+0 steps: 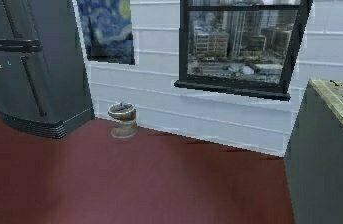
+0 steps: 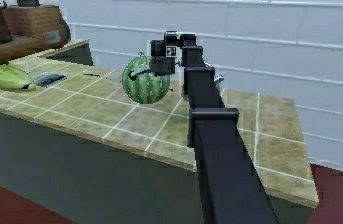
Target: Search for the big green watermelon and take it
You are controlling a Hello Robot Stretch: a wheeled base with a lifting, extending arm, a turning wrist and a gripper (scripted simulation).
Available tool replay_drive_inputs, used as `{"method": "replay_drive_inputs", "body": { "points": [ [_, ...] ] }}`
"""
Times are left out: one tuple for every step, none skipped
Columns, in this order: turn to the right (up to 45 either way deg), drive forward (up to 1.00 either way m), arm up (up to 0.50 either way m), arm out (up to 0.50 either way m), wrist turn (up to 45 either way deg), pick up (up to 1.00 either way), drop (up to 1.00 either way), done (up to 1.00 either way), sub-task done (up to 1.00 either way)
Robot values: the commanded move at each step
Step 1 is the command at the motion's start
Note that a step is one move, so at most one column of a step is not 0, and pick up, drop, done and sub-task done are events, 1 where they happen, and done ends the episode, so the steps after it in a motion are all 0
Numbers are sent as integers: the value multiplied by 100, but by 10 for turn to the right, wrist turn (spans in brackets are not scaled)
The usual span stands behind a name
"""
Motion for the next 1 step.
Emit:
{"method": "replay_drive_inputs", "body": {
  "points": [
    [0, 0, 0, 0, 0, 0, 0, 100, 0]
  ]
}}
